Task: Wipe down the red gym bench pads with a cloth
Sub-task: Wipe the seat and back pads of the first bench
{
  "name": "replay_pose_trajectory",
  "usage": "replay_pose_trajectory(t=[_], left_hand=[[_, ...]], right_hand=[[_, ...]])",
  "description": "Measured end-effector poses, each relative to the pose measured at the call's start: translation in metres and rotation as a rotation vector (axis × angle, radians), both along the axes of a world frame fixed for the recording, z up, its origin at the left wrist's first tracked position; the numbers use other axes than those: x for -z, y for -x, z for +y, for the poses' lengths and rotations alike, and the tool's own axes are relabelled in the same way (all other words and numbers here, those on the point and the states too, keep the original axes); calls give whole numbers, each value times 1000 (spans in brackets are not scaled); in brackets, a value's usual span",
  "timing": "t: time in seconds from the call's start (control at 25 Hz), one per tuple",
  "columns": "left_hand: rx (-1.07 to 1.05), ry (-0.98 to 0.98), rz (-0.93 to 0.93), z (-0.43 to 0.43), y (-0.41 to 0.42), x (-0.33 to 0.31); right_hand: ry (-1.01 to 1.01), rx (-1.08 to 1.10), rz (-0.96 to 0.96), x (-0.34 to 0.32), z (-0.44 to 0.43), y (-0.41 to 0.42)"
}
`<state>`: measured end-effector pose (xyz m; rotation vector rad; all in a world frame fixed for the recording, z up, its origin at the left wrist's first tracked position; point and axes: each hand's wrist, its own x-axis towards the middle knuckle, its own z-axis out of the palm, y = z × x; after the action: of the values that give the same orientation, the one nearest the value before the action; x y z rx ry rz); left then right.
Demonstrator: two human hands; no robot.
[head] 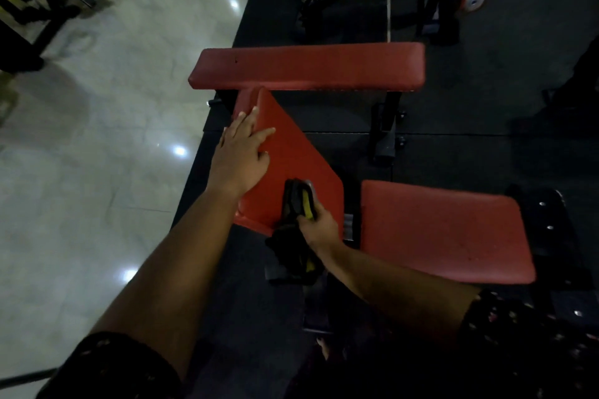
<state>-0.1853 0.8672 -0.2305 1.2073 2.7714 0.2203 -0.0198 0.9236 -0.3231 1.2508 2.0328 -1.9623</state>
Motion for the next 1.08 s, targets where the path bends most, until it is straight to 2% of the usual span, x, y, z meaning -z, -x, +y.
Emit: replay_pose_trajectory(t=[0.32,0.48,0.6,0.72,0.8,0.96,1.08], left_hand=[[19,11,54,-1,9,5],[-10,5,37,1,4,1],[-7,3,38,1,2,0],[-4,-10,38,1,3,2],[2,-10,40,2,4,4],[11,11,56,3,3,4],[7,-5,39,3,0,2]], right_hand=[[-207,-86,122,-21,89,99],[-115,-67,86,-3,122,127],[54,-45,52,17,138,136],[288,3,65,23,124,112],[368,-9,51,29,105,87],[397,-26,74,29,57,44],[300,-32,94,28,3,11]])
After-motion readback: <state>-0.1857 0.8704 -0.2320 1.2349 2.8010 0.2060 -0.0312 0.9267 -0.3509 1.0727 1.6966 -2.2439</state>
